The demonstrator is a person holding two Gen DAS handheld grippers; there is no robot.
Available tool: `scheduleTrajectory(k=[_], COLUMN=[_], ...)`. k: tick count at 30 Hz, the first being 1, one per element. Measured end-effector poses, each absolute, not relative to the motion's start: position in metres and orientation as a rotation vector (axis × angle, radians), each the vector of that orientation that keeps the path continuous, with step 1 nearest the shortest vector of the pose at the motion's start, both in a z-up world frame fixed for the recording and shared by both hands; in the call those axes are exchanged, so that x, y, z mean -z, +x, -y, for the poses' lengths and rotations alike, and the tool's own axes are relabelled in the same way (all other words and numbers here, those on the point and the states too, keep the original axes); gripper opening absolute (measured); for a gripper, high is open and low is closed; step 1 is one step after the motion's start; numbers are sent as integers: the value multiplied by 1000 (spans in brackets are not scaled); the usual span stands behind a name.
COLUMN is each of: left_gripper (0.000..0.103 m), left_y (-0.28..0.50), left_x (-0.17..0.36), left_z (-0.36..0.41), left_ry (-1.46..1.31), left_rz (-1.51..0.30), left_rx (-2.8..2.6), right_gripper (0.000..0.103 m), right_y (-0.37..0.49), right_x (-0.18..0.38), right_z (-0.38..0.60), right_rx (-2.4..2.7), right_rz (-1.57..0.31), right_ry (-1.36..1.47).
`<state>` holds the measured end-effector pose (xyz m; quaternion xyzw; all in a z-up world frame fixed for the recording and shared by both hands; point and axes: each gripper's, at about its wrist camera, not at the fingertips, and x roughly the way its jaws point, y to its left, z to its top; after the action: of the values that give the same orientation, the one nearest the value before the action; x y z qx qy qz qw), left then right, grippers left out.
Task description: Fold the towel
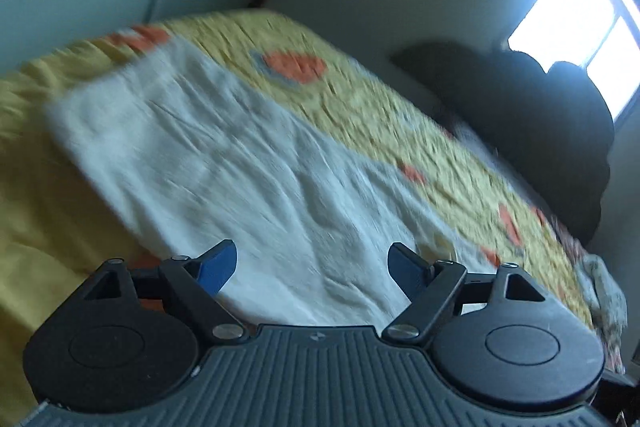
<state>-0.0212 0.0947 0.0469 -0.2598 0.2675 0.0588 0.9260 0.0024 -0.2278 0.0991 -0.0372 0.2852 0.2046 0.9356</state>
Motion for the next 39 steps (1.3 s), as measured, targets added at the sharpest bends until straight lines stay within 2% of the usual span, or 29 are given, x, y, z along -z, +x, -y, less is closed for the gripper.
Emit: scheduleTrajectory(k=[3,7,15,21,27,31,35,39], left_gripper=[85,85,86,86,86,85,84,84], left_y=[-51,-80,-105,-115,-124,-131,-145,-149], left_x=[-61,-64,-42,-33,-28,-24,-22,-7], left_z=[-130,-183,-229,-233,-226,-229,-229,-201], left_ry=[-562,-645,-744,-733,-656,-613,-471,-200], left_rz=[-463,-435,-497,-453,-436,-416,-409,-409], left_rx=[-283,-511,-596,-551,-519,-517,-545,-546], right_gripper=[99,99,99,99,100,100,100,100], right_y=[-15,-21,-6,16,31,24,35,33], right_x=[-93,-57,-25,-22,-24,-17,-26,-21], right_z=[151,49,-72,-101,-107,-116,-119,-120], right_rx=[-612,-751,-828,-769,-739,-719,-712,-723], right_rz=[-499,-461,-413,-387,-451,-402,-429,-435], right_ry=[-317,-617,-778,-817,-777,-841,-795,-811])
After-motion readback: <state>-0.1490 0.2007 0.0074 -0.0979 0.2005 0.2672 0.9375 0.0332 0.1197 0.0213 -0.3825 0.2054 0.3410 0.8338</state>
